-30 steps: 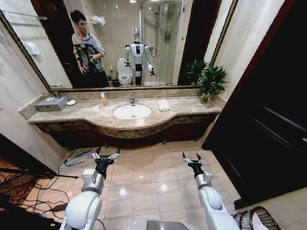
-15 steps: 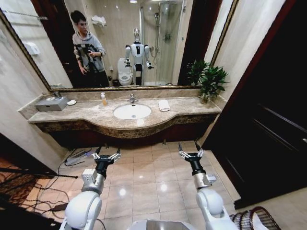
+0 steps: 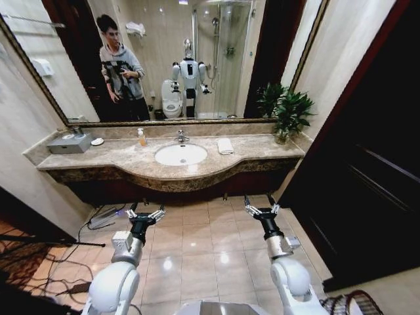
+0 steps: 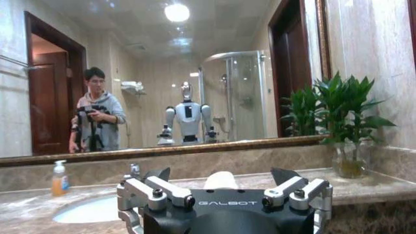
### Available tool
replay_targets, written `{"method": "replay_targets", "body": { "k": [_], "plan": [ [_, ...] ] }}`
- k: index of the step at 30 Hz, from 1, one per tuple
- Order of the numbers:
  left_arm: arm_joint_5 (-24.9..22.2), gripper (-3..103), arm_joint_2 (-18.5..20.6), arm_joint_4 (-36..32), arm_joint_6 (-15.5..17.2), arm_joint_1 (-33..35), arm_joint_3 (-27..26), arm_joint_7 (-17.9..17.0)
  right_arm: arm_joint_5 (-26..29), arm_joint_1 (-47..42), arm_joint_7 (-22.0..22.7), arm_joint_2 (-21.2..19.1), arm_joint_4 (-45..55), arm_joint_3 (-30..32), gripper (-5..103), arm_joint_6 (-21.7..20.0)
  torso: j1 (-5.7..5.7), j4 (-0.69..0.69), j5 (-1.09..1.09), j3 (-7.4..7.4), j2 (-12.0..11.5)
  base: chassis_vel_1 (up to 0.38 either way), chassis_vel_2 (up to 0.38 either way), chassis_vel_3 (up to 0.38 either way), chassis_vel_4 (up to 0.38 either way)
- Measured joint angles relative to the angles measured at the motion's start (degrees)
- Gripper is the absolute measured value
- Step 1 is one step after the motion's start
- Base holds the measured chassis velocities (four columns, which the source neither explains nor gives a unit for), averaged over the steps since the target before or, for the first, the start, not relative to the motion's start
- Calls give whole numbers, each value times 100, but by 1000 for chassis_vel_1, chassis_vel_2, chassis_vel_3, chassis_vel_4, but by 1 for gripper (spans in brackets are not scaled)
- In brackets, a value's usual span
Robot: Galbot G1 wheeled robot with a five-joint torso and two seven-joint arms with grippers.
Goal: Pick up the towel from the sink counter and wipe the mirror surface.
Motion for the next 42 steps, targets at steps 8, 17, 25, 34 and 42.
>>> {"method": "replay_targets", "body": {
  "k": [8,17,25,34,42],
  "plan": [
    [0,100,0,0,0,1,0,0,-55,34,74,149,-14,-32,100,-6,-2,0,0,0,0,-132,130,144,-137],
    [0,100,0,0,0,1,0,0,-300,213,212,635,-15,14,100,-108,-5,0,1,-2,1,-130,133,141,-150],
    [0,100,0,0,0,-1,0,0,-325,197,247,630,-4,69,100,-136,1,-1,-1,0,0,-179,179,187,-194],
    [0,100,0,0,0,2,0,0,-328,202,286,615,11,73,100,-136,-5,1,2,-1,1,-95,220,97,-231],
    [0,100,0,0,0,0,-1,0,-233,272,455,471,-38,74,100,-84,-3,1,0,-1,0,-22,355,30,-359]
  ]
}}
